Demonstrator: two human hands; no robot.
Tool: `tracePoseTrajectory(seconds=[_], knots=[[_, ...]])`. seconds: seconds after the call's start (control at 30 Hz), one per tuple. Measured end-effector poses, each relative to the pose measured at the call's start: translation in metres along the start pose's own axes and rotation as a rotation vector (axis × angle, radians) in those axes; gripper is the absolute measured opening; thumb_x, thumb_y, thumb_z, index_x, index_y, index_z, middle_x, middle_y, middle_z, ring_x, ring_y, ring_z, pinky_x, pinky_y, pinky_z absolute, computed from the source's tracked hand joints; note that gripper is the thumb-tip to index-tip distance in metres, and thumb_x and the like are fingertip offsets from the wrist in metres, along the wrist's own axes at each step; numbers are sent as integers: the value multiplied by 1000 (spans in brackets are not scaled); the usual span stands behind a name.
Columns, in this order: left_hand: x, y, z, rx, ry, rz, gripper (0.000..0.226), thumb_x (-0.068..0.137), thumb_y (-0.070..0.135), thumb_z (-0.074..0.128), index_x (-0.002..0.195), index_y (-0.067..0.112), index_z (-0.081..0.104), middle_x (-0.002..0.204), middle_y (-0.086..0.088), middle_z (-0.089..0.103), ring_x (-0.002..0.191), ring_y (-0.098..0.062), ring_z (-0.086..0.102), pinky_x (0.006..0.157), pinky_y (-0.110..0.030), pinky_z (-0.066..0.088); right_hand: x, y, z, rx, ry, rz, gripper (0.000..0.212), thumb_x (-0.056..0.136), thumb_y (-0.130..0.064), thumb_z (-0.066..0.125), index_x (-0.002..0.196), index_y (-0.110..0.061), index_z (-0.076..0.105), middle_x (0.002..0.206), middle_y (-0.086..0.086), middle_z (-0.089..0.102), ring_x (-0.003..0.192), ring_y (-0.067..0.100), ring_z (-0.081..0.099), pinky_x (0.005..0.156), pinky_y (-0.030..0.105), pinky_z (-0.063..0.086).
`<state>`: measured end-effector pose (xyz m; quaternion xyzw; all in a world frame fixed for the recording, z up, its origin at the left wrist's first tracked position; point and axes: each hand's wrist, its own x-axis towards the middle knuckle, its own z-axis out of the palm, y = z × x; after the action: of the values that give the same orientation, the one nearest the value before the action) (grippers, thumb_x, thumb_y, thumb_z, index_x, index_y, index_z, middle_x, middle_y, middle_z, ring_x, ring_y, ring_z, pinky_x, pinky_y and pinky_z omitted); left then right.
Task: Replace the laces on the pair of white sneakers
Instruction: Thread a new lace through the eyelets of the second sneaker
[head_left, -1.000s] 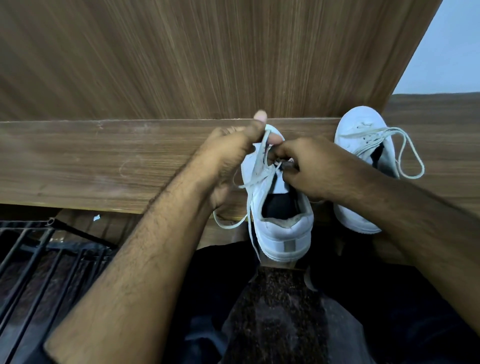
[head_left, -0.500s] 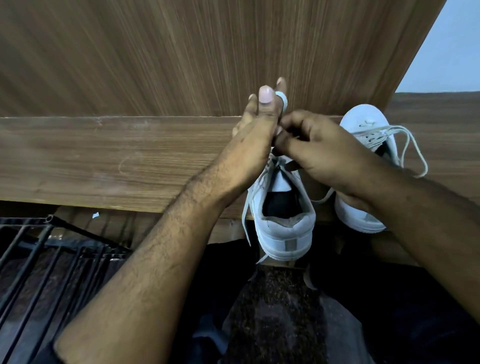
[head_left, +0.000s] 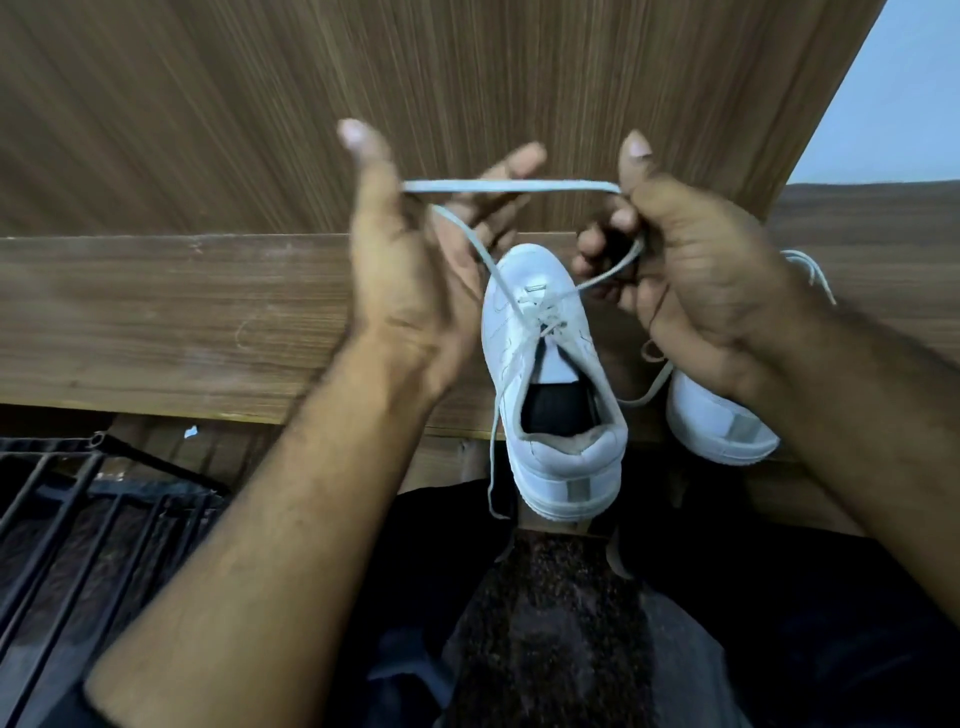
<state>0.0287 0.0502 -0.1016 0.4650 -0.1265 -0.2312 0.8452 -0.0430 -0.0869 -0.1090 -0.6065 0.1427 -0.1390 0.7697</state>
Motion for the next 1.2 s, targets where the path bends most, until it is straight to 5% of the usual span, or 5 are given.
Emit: tracePoseTrajectory(seconds=[0.13,0.4,0.87,1.1,1.2], knots=[[2,12,-15,186,21,-21,70,101,67,25,125,13,63,52,3,49,43,-13,53,48,-22,42,-2,3,-4,-180,25,5,43,99,-49,52,67,-22,55,53,-7,46,51,8,45,59,24,43],[2,-15,-7,817,-125,30,46,100,40,57,62,14,59,58,-6,46,48,-11,40,43,-18,32,0,7,-2,-398,55,-48,34,99,-45,55,85,-17,67,60,-3,49,47,3,38,51,22,38],[11,-17,-17,798,220,205,39,101,38,54,72,12,57,67,-3,66,60,-15,62,57,-31,51,4,15,-11,-809,58,-113,23,101,-10,53,103,-22,73,85,-7,73,61,1,62,39,5,35],[9,-26,-16,929,-2,20,37,92,53,63,113,23,59,88,2,73,78,-13,70,67,-33,55,3,14,-12,-823,6,-215,9,96,-16,63,96,-24,67,71,-4,73,49,-2,59,37,7,35],[5,-25,-10,931,-140,-75,32,101,39,58,86,13,67,79,-14,73,66,-20,67,59,-25,49,2,14,-11,-786,-44,-246,16,96,-7,59,98,-19,69,65,0,68,38,-1,48,37,9,32]])
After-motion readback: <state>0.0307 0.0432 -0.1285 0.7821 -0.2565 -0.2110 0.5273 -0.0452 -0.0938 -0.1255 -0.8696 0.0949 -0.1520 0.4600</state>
